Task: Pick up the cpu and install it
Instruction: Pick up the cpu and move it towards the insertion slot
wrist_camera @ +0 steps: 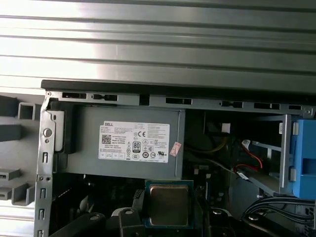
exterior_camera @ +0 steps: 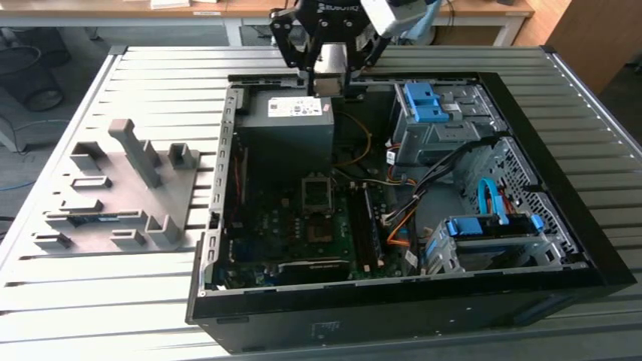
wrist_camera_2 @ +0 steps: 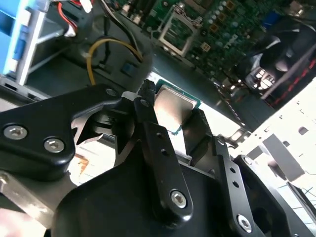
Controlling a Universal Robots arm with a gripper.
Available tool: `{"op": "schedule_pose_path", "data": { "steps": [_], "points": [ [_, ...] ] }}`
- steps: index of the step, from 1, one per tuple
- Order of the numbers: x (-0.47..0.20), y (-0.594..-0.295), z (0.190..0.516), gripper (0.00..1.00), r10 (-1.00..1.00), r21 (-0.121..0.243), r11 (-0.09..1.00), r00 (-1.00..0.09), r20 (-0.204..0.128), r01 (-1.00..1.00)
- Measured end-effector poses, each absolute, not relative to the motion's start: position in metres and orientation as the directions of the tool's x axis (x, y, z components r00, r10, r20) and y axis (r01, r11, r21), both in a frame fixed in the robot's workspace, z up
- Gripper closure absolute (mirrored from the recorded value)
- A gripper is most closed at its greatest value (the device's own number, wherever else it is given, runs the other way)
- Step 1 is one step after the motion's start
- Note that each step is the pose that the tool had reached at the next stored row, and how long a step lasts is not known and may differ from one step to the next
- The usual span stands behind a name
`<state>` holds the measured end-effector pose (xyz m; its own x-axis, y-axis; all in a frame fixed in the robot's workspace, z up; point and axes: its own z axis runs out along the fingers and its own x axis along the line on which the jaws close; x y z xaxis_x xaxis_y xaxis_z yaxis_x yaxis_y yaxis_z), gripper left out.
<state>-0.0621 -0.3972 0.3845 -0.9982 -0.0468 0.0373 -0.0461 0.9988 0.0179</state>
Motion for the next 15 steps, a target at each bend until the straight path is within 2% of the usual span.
{"op": "schedule_pose_path", "data": {
  "steps": [15],
  "points": [
    [-0.041,-0.399,0.384,0.53,-0.047,0.023,0.999,-0.998,0.037,-0.046]
  ]
}}
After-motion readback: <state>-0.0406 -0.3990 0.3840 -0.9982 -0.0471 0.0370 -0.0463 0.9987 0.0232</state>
